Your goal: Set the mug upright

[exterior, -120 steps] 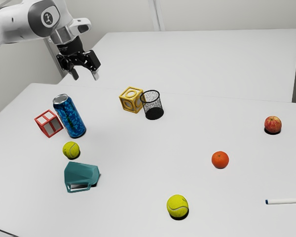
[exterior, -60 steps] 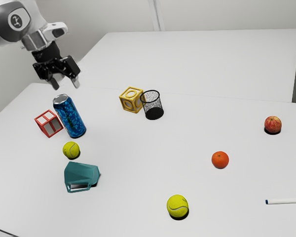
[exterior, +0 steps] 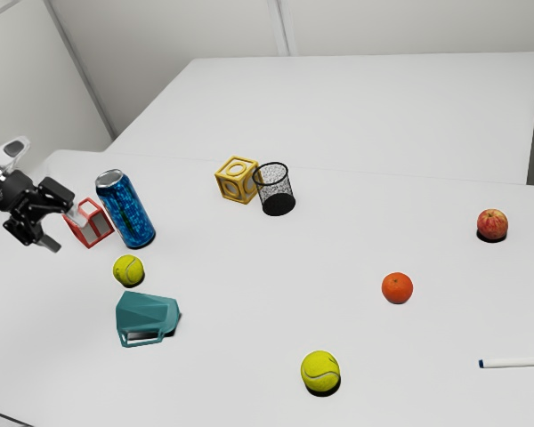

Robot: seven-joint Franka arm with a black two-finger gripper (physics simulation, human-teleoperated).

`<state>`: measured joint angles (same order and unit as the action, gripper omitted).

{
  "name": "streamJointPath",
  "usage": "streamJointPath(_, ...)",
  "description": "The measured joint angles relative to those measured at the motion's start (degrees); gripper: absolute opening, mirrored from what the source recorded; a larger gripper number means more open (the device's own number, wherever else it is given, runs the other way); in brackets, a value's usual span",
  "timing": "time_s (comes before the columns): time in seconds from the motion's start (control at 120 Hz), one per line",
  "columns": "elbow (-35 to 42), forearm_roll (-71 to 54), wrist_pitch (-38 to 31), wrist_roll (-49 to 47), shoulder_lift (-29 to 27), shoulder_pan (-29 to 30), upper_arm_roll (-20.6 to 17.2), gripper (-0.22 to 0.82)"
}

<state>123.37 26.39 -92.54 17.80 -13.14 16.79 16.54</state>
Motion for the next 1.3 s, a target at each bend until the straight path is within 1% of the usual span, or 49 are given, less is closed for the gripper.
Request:
streamJointPath(0.092,5.40,4.32,-2.95,4.59,0.05,0.35,4.20,0.60)
streamJointPath(0.175,8.11,7.45,-4.87,8.90,1.35,0.84,5.74,0.60)
streamJointPath(0.383,11.60,15.14,-7.38,19.34,8.47,1.13,6.18,0.60)
streamJointPath(0.508,13.88,18.71,-8.03,24.60,10.54,1.14,6.14,0.60)
streamJointPath(0.658,15.77,21.35,-8.23,29.78,11.57,1.15,6.12,0.60)
streamJointPath(0.867,17.15,24.56,-7.97,35.42,13.19,2.16,5.10,0.60)
streamJointPath(1.108,18.10,29.17,-7.47,39.97,14.41,5.09,1.40,0.60)
streamJointPath(1.233,18.14,30.31,-7.05,41.68,14.66,4.09,-0.31,0.60)
streamJointPath(1.267,18.14,30.53,-6.95,42.08,14.86,3.35,-0.61,0.58)
streamJointPath(1.3,18.09,30.74,-6.91,42.45,15.05,2.41,-0.78,0.49)
